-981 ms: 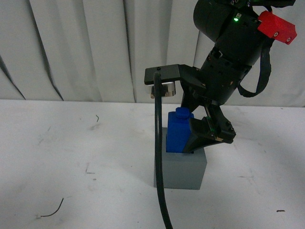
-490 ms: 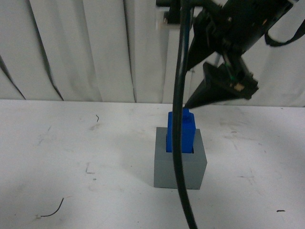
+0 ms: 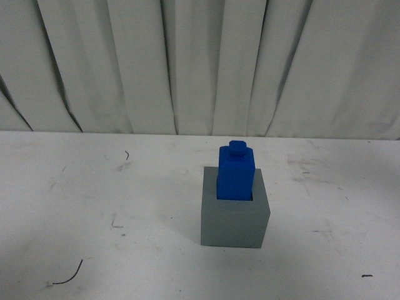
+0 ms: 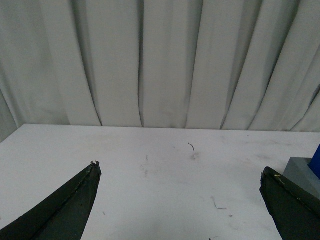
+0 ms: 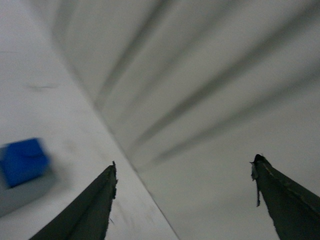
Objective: Insert blue part into gray base
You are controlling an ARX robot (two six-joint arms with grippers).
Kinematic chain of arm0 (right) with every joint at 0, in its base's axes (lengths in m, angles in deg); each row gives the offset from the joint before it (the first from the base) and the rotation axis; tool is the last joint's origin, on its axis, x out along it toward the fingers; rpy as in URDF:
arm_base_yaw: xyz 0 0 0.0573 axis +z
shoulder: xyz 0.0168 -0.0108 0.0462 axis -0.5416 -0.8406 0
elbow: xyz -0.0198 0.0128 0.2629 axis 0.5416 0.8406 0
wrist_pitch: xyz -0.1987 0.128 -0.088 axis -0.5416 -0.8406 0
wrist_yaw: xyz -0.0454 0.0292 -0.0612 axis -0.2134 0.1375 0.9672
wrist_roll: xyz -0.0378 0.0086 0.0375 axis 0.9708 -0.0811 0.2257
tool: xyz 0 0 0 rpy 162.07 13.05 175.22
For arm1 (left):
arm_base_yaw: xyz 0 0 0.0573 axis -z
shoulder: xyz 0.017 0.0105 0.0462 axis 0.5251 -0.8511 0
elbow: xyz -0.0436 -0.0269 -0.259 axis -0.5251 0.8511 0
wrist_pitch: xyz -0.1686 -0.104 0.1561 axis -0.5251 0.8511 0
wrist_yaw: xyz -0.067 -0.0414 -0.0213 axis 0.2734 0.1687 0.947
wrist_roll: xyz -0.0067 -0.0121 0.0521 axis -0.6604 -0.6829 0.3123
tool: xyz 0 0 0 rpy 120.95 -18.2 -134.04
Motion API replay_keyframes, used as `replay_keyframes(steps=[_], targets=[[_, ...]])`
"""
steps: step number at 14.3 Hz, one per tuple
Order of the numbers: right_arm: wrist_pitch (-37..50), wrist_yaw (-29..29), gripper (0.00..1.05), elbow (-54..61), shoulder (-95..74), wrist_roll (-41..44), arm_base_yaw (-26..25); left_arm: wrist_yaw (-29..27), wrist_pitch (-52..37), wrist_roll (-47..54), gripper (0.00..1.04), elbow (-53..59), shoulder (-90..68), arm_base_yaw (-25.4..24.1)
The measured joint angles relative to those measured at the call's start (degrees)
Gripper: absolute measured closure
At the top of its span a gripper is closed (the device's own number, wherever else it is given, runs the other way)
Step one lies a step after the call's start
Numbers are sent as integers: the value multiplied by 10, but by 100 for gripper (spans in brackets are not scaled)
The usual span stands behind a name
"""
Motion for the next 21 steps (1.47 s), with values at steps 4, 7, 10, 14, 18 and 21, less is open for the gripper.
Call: replay_keyframes(steps=[4,7,10,14,18,21], targets=[[170,349,66,374,352,-438,-3,0,0,0,7,0,0,0],[168,356,103,470,457,-509,-3,0,0,0,7,0,0,0],[166,356,103,509,498,-519,-3,0,0,0,7,0,0,0],[151,356,103,539,546,-521,-3,0,0,0,7,0,0,0],[130,356,103,554,585,-521,-3,0,0,0,7,0,0,0],[88,356,103,575,635,-521,-3,0,0,0,7,0,0,0]])
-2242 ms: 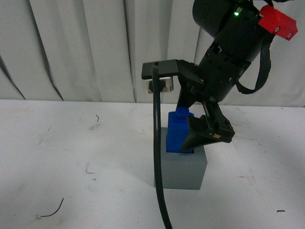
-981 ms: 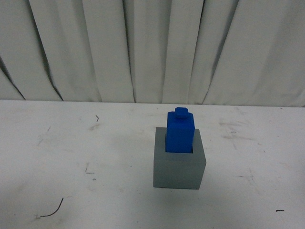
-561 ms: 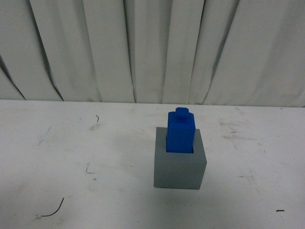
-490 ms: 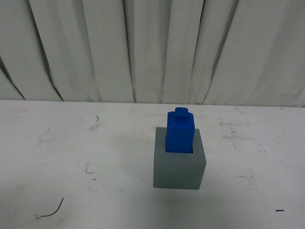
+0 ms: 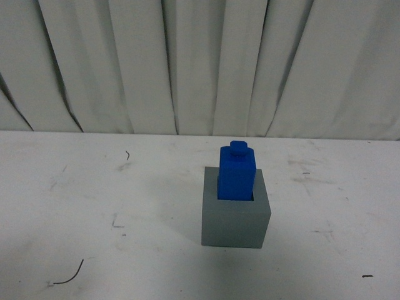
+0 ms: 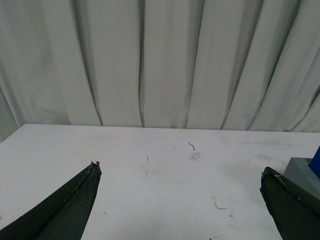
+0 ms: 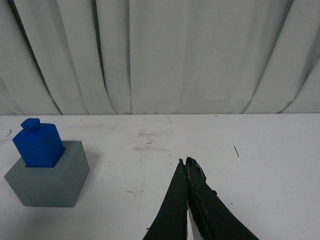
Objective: Insert blue part into gray base
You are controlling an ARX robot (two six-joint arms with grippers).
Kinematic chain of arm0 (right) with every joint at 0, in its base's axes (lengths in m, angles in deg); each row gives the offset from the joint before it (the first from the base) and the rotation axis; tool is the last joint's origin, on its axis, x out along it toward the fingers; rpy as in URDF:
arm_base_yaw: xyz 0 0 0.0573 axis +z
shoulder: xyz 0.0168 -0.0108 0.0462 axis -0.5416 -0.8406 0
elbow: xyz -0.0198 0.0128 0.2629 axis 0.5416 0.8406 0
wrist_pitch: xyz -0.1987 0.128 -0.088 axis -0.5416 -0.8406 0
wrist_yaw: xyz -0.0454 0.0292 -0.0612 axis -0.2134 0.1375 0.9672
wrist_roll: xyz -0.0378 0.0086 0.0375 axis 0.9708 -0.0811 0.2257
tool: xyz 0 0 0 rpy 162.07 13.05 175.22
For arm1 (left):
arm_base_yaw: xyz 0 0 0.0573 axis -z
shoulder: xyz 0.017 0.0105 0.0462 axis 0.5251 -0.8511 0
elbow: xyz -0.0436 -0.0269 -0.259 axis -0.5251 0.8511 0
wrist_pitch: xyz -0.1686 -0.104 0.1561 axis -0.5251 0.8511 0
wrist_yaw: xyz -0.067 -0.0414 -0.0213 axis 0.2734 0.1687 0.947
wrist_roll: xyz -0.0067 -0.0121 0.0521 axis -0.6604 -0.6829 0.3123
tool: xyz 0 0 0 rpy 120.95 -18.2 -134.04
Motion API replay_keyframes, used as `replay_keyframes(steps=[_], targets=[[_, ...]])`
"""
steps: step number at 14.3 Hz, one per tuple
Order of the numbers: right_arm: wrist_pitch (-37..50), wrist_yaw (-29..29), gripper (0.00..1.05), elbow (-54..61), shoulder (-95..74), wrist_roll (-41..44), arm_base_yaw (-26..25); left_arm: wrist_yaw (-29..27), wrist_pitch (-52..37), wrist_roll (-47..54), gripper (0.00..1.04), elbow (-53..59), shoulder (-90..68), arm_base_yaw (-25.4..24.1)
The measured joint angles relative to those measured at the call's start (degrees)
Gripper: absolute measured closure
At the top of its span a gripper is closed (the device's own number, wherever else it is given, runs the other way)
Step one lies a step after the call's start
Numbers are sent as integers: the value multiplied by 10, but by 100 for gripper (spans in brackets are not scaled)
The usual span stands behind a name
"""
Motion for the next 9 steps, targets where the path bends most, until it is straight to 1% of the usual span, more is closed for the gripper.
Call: replay_keyframes(steps=[1,2,3,6,7,8,9], targets=[[-58,0,103,0,58,0,0,0,0,0,7,0,0,0],[-49,1,103,-1,71,0,0,0,0,0,7,0,0,0],[-63,0,103,0,71,0,0,0,-1,0,7,0,0,0],[-59,0,103,0,71,0,0,0,0,0,7,0,0,0],[-59,0,87,0,71,0,0,0,0,0,7,0,0,0],[-59,0,67,0,71,0,0,0,0,0,7,0,0,0],[-59,0,52,0,71,0,0,0,0,0,7,0,0,0]])
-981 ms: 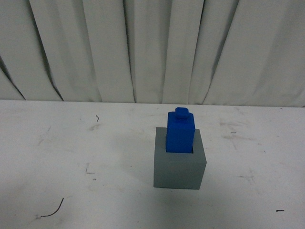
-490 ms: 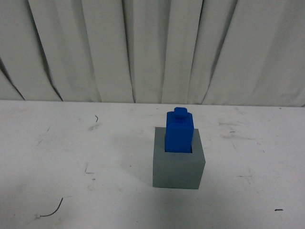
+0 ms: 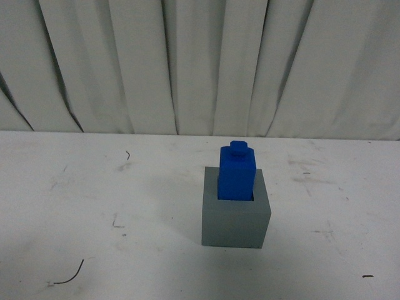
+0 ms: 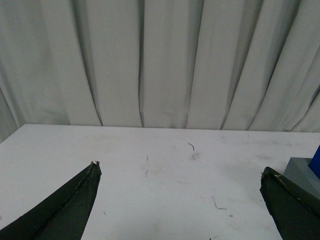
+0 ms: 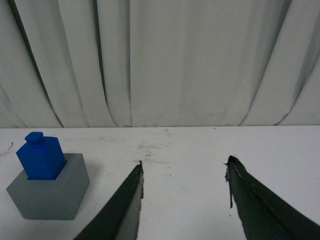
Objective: Insert blue part into gray base
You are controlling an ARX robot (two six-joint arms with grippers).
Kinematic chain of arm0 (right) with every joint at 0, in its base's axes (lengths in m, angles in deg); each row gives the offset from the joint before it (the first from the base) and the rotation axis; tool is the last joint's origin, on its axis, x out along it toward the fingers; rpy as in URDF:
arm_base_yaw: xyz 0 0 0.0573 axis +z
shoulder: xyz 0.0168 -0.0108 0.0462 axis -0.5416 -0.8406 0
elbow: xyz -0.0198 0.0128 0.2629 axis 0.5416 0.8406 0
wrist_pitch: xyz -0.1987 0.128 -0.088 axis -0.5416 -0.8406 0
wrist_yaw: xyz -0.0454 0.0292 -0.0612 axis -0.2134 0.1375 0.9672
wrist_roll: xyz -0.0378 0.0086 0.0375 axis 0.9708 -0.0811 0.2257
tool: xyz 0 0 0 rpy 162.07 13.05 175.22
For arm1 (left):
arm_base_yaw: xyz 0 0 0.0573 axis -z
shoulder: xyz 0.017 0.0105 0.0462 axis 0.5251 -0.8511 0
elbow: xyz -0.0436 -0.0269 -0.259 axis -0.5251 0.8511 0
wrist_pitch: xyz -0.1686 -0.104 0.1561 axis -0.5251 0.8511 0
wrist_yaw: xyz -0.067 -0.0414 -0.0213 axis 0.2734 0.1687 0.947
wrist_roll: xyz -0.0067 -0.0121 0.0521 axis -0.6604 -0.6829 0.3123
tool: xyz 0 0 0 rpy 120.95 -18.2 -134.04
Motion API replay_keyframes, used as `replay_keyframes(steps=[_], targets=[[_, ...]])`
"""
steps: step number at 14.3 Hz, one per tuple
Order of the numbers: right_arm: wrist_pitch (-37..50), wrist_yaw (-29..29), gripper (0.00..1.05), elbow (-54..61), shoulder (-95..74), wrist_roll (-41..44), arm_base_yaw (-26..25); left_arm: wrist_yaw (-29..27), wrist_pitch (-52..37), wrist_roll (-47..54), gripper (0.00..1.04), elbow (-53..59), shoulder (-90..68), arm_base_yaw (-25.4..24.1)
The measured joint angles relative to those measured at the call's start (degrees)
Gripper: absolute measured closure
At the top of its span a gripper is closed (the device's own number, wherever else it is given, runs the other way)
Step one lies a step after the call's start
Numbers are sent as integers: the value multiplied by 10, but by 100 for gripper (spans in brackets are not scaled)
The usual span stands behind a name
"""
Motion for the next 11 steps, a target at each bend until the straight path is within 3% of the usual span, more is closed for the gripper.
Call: replay_keyframes(steps=[4,11], targets=[[0,0,5,0,0,0,0,0,0,0,7,0,0,0],[0,0,6,0,0,-1,0,0,0,0,7,0,0,0]])
